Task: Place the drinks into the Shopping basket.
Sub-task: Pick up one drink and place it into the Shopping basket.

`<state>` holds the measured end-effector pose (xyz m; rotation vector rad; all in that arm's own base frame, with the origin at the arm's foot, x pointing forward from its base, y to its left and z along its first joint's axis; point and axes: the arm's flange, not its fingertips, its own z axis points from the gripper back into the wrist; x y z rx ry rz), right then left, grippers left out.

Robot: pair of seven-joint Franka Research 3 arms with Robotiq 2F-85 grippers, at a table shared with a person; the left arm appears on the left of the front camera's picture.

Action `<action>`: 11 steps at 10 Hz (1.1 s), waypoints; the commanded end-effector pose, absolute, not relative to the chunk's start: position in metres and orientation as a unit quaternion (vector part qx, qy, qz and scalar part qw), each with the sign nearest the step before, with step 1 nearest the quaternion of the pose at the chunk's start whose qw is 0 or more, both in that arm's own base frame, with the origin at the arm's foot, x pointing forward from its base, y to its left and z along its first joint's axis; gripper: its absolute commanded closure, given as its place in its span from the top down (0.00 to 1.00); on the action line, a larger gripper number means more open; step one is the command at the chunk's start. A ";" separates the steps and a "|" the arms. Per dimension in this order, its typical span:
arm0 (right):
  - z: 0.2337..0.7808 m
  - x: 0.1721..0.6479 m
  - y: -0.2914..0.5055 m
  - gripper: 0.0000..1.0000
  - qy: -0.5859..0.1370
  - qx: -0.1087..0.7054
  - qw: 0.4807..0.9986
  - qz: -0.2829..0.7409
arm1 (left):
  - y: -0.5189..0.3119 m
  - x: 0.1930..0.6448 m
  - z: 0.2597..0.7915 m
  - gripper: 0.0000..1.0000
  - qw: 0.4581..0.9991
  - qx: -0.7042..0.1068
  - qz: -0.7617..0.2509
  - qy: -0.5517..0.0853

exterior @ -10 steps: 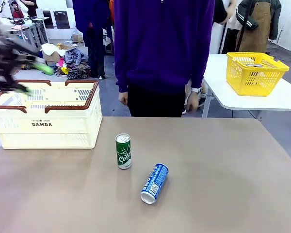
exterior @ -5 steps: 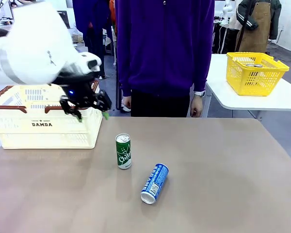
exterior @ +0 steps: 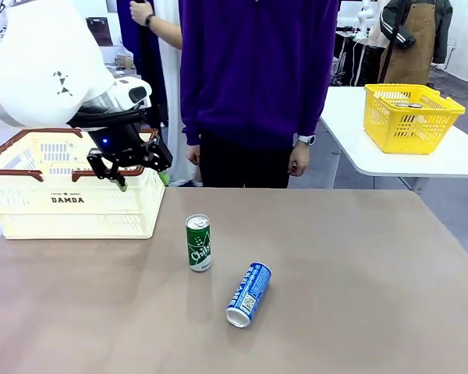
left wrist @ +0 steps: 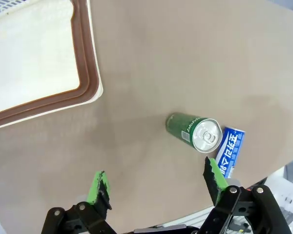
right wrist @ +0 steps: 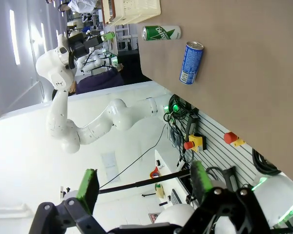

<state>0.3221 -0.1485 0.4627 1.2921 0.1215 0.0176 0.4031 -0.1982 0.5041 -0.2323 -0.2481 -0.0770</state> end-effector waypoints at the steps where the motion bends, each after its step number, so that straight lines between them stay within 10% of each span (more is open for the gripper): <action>1: 0.467 0.320 -0.149 1.00 0.063 0.601 0.797 0.004 | -0.229 0.397 0.502 1.00 0.975 -0.143 -0.071 -0.153; 11: 0.467 0.320 -0.149 1.00 0.063 0.601 0.797 0.004 | -0.323 0.445 0.425 1.00 0.997 -0.059 0.014 -0.038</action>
